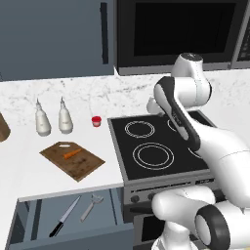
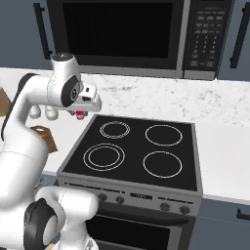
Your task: Place the appropriate cutting tool for cutting the carrot skin on the cutting board.
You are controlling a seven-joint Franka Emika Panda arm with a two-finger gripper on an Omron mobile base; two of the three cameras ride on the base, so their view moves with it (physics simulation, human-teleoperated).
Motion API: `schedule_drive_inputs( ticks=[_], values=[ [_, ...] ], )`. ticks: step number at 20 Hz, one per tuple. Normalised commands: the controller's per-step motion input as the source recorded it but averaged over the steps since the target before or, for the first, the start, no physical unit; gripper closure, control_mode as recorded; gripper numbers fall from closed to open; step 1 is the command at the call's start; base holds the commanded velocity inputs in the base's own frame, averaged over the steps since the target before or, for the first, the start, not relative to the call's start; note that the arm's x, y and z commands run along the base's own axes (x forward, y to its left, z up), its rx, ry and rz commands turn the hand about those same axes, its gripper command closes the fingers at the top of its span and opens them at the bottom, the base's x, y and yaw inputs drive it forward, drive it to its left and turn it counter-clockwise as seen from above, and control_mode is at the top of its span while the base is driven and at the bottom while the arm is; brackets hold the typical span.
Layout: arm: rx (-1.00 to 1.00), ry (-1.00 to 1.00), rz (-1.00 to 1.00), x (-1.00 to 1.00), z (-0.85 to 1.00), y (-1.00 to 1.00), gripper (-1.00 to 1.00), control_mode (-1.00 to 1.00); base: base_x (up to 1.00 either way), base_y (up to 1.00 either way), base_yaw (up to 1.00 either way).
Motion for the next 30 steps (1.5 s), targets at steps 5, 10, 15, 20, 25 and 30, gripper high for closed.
schedule_drive_inputs(
  ticks=[5,10,15,20,25,30],
  values=[
    [0.00,-0.06,0.03,-0.62,-0.03,0.01,-1.00,-1.00,0.00,0.00,0.00],
    [0.00,-0.05,0.01,-0.94,-0.55,0.74,-1.00,-1.00,0.00,0.00,0.00],
    [0.00,0.04,0.00,-0.51,-0.80,1.00,-1.00,-1.00,0.00,0.00,0.00],
    [0.04,0.15,0.00,-0.20,-0.81,0.92,-1.00,-1.00,0.00,0.00,0.00],
    [-0.04,0.16,0.00,-0.03,-0.82,0.11,-1.00,-1.00,0.00,0.00,0.00],
    [0.01,0.00,-0.01,0.00,-0.65,0.21,-1.00,-1.00,0.00,0.00,0.00]
  ],
)
